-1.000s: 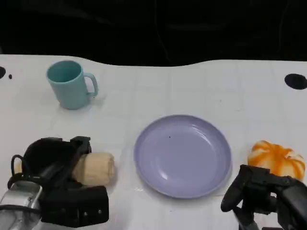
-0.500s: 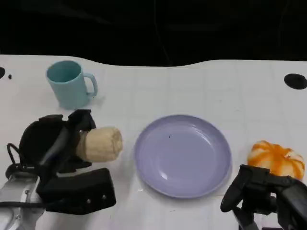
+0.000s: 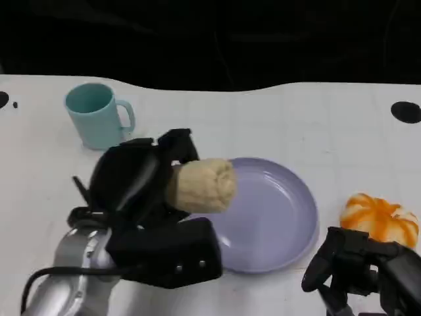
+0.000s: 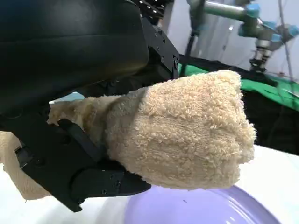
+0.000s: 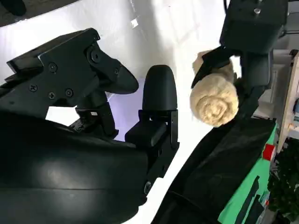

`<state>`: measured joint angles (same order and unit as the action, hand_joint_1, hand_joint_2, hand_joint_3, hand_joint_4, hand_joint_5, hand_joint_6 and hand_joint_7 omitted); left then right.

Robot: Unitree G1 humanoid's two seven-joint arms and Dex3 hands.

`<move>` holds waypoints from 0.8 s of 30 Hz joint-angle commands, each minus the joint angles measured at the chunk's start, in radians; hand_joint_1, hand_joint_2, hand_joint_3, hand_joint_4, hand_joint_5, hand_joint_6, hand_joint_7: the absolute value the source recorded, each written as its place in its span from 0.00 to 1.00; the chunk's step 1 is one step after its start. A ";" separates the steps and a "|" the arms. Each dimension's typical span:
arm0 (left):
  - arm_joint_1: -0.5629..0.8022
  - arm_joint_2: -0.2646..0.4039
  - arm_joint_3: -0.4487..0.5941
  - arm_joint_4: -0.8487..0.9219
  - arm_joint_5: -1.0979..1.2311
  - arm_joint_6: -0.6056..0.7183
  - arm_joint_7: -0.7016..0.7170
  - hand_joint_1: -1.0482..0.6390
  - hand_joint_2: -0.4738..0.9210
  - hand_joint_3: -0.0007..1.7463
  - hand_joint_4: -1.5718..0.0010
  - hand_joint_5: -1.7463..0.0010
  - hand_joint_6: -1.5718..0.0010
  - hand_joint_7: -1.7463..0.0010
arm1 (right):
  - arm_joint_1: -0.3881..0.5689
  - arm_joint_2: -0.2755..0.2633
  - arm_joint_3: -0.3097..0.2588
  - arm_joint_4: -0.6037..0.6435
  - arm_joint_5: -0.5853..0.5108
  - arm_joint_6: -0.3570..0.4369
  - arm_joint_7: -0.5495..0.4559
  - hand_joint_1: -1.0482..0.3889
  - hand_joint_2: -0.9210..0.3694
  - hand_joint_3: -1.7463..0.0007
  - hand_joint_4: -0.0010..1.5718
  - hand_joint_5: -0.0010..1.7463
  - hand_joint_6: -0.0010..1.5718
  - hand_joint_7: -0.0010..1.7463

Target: Grasp the towel on the left side of the plate with the left hand and place it into the plate.

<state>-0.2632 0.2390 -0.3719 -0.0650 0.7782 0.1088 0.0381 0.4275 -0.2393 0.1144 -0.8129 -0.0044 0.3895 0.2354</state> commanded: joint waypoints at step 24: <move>-0.214 -0.186 -0.136 0.148 0.027 0.261 -0.273 0.45 0.99 0.11 0.59 0.10 0.51 0.78 | 0.008 -0.008 0.000 -0.023 0.008 0.005 0.004 0.66 0.26 0.41 0.48 0.96 0.43 0.78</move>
<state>-0.4580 0.0602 -0.5107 0.0882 0.8276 0.3449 -0.1868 0.4291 -0.2388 0.1153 -0.8293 -0.0017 0.4052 0.2363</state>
